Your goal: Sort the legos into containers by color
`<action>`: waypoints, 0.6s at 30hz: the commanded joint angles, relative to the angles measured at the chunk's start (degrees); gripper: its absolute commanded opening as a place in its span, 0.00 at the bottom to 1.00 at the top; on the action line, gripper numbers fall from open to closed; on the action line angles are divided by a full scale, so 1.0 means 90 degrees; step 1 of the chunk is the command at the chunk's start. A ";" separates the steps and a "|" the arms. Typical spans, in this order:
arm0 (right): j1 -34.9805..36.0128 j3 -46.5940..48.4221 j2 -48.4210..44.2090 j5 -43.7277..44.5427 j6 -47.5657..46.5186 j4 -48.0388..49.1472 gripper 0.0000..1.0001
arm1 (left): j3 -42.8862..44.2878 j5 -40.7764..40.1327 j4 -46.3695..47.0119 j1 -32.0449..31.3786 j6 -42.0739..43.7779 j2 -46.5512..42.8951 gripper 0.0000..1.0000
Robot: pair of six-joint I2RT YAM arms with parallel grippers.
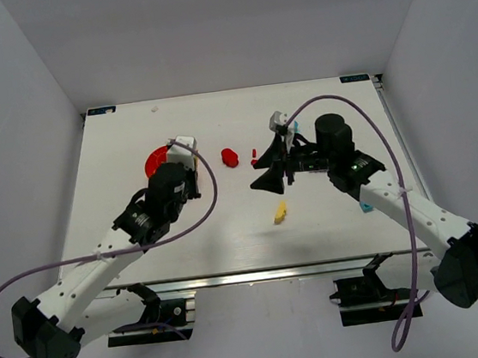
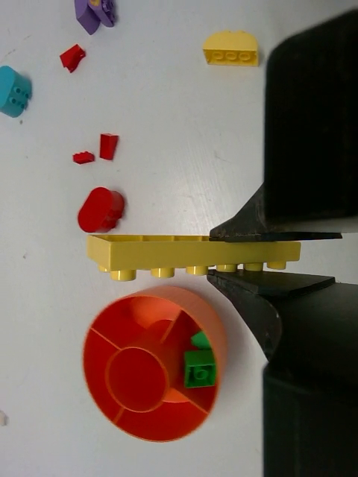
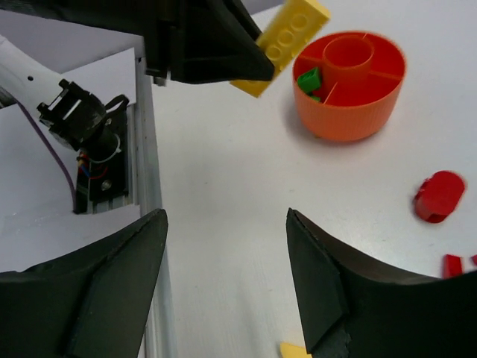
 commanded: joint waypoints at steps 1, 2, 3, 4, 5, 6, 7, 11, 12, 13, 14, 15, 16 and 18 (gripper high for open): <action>-0.0228 -0.0049 -0.0431 -0.0296 -0.0144 0.0555 0.71 | 0.0612 0.0903 0.0773 0.0383 0.0836 0.0404 0.00; -0.0315 -0.0088 -0.0557 -0.0325 -0.0144 0.0564 0.71 | 0.0826 0.0923 0.0812 0.0500 0.0924 0.0724 0.00; -0.0423 -0.0146 -0.0617 -0.0393 -0.0144 0.0593 0.71 | 0.0954 0.0972 0.0793 0.0743 0.0983 0.0911 0.00; -0.0501 -0.0253 -0.0656 -0.0432 -0.0144 0.0613 0.71 | 0.1071 0.1040 0.0745 0.0862 0.1080 0.1097 0.00; -0.0550 -0.0283 -0.0705 -0.0472 -0.0144 0.0642 0.72 | 0.1179 0.1185 0.0735 0.0979 0.1120 0.1495 0.00; -0.0657 -0.0293 -0.0705 -0.0598 -0.0144 0.0642 0.71 | 0.1354 0.1264 0.0735 0.1164 0.1149 0.1663 0.00; -0.0687 -0.0293 -0.0695 -0.0647 -0.0144 0.0642 0.71 | 0.1433 0.1342 0.0725 0.1252 0.1169 0.1829 0.00; -0.0834 -0.0342 -0.0676 -0.0881 -0.0086 0.0691 0.71 | 0.1366 0.1441 0.1202 0.1555 0.1169 0.2279 0.00; -0.0911 -0.0362 -0.0656 -0.0921 -0.0066 0.0740 0.71 | 0.1356 0.1460 0.1271 0.1614 0.1372 0.2348 0.00; -0.0922 -0.0391 -0.0656 -0.0950 0.0001 0.0779 0.72 | 0.1385 0.1480 0.1320 0.1731 0.1394 0.2426 0.00; -0.1009 -0.0420 -0.0637 -0.0999 0.0031 0.0808 0.72 | 0.1424 0.1490 0.1301 0.1732 0.1423 0.2523 0.00; -0.1019 -0.0411 -0.0598 -0.1009 0.0031 0.0818 0.71 | 0.1511 0.1538 0.1262 0.1829 0.1481 0.2727 0.00; -0.1058 -0.0430 -0.0569 -0.1028 0.0060 0.0828 0.71 | 0.1541 0.1548 0.1262 0.1830 0.1501 0.2816 0.00; -0.1097 -0.0450 -0.0500 -0.1116 0.0090 0.0877 0.72 | 0.1580 0.1539 0.1242 0.1956 0.1579 0.2953 0.00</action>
